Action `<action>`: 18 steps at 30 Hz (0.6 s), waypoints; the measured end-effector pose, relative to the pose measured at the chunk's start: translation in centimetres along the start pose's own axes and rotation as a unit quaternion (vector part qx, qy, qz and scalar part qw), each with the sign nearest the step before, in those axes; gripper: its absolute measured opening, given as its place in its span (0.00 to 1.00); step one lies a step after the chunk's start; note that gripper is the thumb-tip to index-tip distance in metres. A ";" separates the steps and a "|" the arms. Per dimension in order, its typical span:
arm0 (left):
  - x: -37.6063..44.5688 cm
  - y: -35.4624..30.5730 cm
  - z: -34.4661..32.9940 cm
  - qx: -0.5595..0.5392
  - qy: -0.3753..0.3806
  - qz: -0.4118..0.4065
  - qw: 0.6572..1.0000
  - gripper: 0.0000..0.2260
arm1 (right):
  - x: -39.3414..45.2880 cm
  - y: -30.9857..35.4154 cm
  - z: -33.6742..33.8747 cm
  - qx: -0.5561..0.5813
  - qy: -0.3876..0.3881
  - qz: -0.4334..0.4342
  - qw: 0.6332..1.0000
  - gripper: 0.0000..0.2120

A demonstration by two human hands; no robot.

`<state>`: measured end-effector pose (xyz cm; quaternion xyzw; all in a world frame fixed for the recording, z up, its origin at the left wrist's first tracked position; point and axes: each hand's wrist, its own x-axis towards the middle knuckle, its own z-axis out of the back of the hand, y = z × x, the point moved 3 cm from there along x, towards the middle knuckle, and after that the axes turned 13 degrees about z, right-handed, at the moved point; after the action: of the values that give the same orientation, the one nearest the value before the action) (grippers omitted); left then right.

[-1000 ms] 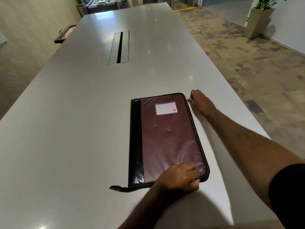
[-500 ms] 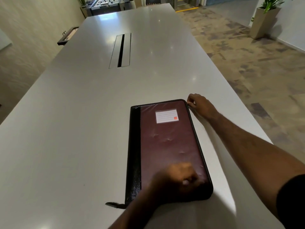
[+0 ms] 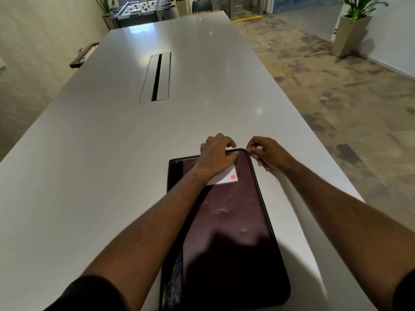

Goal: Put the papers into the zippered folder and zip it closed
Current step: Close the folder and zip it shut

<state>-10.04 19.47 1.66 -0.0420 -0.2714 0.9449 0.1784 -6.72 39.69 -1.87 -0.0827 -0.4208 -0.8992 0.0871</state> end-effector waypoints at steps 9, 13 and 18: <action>5.1 -1.2 -2.8 0.001 0.126 0.074 0.989 0.17 | 0.9 -0.2 0.1 0.098 -0.008 -0.018 0.995 0.06; 5.9 -1.7 -3.2 -0.019 0.159 0.110 0.981 0.21 | 0.8 -0.4 0.0 0.126 -0.036 -0.040 0.991 0.06; 6.4 -2.4 -3.1 -0.044 0.178 0.136 0.973 0.14 | 0.0 -0.3 0.2 0.204 -0.063 -0.075 0.974 0.07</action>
<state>-14.66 25.23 0.40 -0.2542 -0.2680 0.9248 0.0913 -6.78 40.03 -2.01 -0.0877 -0.6047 -0.7916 0.0081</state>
